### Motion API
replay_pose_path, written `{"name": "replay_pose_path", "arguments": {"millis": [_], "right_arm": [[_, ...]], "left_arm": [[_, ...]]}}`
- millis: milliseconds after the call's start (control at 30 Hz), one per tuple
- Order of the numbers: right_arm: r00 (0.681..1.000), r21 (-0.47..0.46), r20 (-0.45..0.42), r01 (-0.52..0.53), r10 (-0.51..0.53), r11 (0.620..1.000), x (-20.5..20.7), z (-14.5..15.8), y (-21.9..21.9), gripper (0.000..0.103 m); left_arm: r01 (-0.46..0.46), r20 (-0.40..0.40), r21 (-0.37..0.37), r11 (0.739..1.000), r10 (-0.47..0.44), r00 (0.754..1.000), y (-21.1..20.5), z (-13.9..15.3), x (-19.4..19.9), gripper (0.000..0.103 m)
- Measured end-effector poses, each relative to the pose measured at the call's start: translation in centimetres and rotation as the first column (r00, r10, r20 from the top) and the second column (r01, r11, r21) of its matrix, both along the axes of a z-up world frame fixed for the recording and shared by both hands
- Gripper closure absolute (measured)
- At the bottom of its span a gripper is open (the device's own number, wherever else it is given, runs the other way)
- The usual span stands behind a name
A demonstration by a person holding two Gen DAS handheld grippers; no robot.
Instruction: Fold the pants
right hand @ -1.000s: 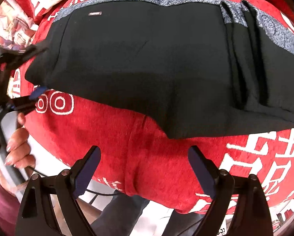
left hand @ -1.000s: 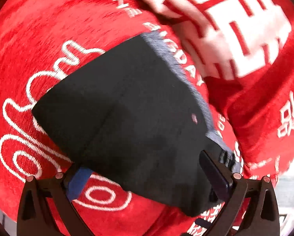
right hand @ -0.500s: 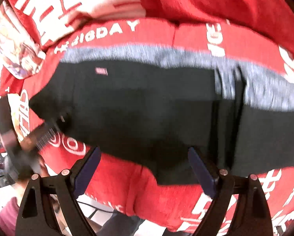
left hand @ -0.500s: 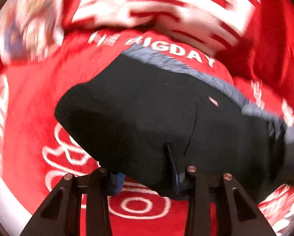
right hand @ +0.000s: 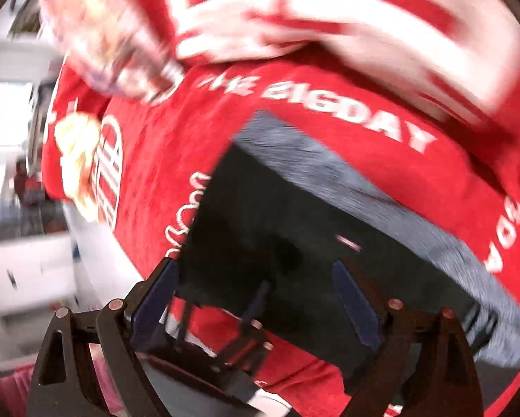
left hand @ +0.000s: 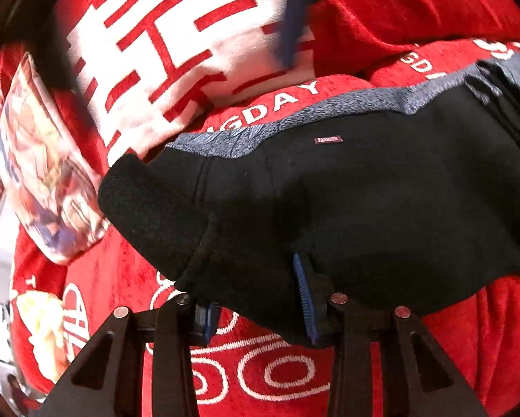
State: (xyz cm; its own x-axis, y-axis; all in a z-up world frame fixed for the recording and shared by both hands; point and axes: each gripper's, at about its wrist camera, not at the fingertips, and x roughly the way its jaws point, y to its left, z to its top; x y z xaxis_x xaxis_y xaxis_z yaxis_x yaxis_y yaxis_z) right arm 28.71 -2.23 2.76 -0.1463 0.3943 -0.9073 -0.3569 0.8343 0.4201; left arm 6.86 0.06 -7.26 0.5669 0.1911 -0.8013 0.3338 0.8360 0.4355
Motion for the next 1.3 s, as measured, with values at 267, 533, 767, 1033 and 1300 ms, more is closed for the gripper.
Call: {"name": "replay_pose_path", "arguments": {"millis": [267,533,767,1033,1300], "right_arm": [[0.978,-0.089,-0.157,-0.151,0.136,0.985,1.0,-4.8,6.7,0.012],[0.985,-0.041,-0.153,-0.085,0.078,0.996,0.1,-4.6,3.5,0.083],[0.986,0.216,-0.148,0.112,-0.081,0.970,-1.1,0.1,-5.4,0.083],[0.957,0.419,-0.082,0.286,-0.278,0.862,-5.2,5.2,-18.7,0.083],[0.892,0.497,-0.066,0.418,-0.447,0.761,-10.0,5.5,-33.0,0.083]], "left_arm": [[0.002,0.012,0.000,1.000,-0.002,1.000,-0.1,0.2,-0.3,0.063],[0.033,0.037,0.014,0.999,-0.033,0.999,-1.5,1.4,-0.9,0.063],[0.046,0.093,-0.077,0.996,-0.039,0.995,-4.8,7.1,-1.6,0.063],[0.143,0.154,-0.169,0.975,-0.118,0.981,-12.7,12.4,-2.9,0.063],[0.298,0.144,-0.181,0.937,-0.275,0.951,-23.7,13.2,-5.6,0.063]]}}
